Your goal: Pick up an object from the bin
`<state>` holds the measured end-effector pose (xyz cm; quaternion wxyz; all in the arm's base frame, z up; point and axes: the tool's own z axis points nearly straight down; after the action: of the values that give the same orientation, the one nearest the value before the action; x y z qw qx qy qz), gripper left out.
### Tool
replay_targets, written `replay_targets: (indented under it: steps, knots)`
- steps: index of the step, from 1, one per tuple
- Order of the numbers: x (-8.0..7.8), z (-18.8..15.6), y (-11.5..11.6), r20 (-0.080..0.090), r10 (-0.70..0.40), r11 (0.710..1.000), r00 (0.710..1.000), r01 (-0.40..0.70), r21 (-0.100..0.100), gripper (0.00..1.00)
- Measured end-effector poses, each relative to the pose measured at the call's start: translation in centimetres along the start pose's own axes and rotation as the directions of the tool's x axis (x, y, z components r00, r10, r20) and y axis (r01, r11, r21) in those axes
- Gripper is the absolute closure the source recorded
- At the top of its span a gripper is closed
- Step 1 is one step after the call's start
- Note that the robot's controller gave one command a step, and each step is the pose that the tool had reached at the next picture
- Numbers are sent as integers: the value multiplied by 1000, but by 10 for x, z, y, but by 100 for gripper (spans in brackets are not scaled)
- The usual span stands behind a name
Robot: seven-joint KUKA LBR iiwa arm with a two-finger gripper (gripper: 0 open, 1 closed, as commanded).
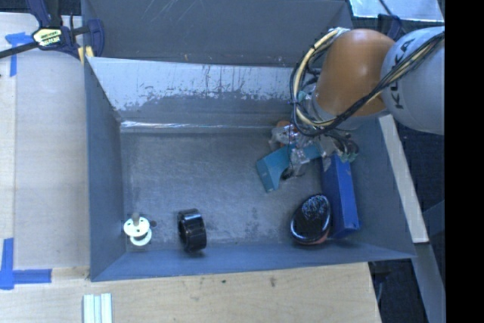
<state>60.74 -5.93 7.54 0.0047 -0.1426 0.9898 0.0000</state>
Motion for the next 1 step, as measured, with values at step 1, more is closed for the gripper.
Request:
replay_targets:
  steps: [1]
  knots:
    - [3, -18, 2, -16, 0, 1000, 1000, 0, -6, 100]
